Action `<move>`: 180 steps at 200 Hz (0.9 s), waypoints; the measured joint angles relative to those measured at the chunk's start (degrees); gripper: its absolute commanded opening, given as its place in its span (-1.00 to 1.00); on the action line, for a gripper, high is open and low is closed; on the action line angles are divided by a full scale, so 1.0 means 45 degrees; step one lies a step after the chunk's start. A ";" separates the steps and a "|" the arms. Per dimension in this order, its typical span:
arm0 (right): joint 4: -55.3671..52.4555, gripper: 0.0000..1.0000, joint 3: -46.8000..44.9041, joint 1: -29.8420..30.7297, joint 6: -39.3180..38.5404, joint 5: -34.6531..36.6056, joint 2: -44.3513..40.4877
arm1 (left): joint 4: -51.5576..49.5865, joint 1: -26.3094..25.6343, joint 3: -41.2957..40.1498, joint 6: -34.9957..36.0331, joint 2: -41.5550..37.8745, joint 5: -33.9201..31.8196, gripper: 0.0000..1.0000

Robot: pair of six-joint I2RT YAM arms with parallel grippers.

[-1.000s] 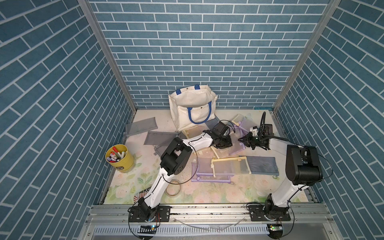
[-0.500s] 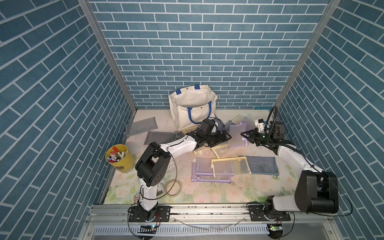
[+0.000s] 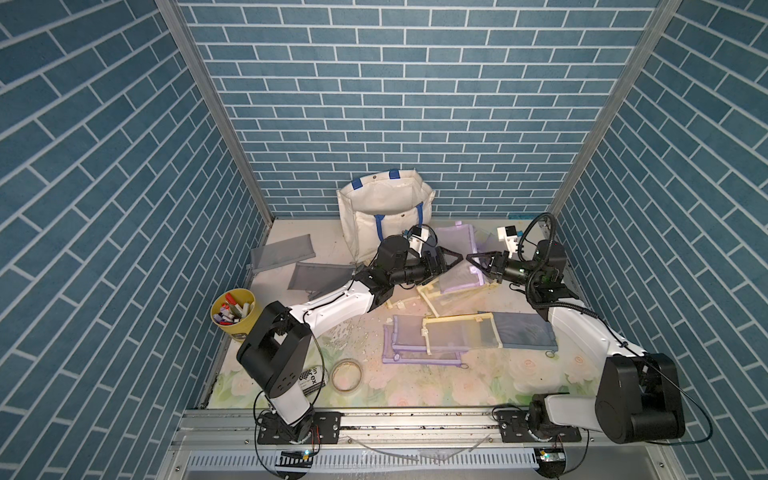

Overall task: Put the pencil pouch into the canvas bag
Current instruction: Pick up the pencil pouch, then place the pencil pouch in the canvas bag.

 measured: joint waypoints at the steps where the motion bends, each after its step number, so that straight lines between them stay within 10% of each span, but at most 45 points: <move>1: 0.0073 -1.00 0.0000 0.0019 0.0053 -0.0019 0.0019 | 0.0053 0.0000 -0.0019 -0.0049 0.0000 -0.0019 0.84; 59: 0.1428 -0.83 0.0039 0.0330 0.0758 -0.0432 0.0384 | 0.0971 0.0102 -0.0267 -0.0418 -0.0024 -0.0481 -1.00; 115: -0.7397 0.48 0.3512 0.0612 -0.3881 0.1608 0.0389 | -0.6781 0.0869 0.4697 0.4313 -0.0053 -0.2283 -1.00; 180: -1.2944 0.66 0.5746 0.0714 -0.6499 0.4347 0.0471 | -1.5169 0.1836 1.8457 1.2250 0.5226 -0.7057 -1.00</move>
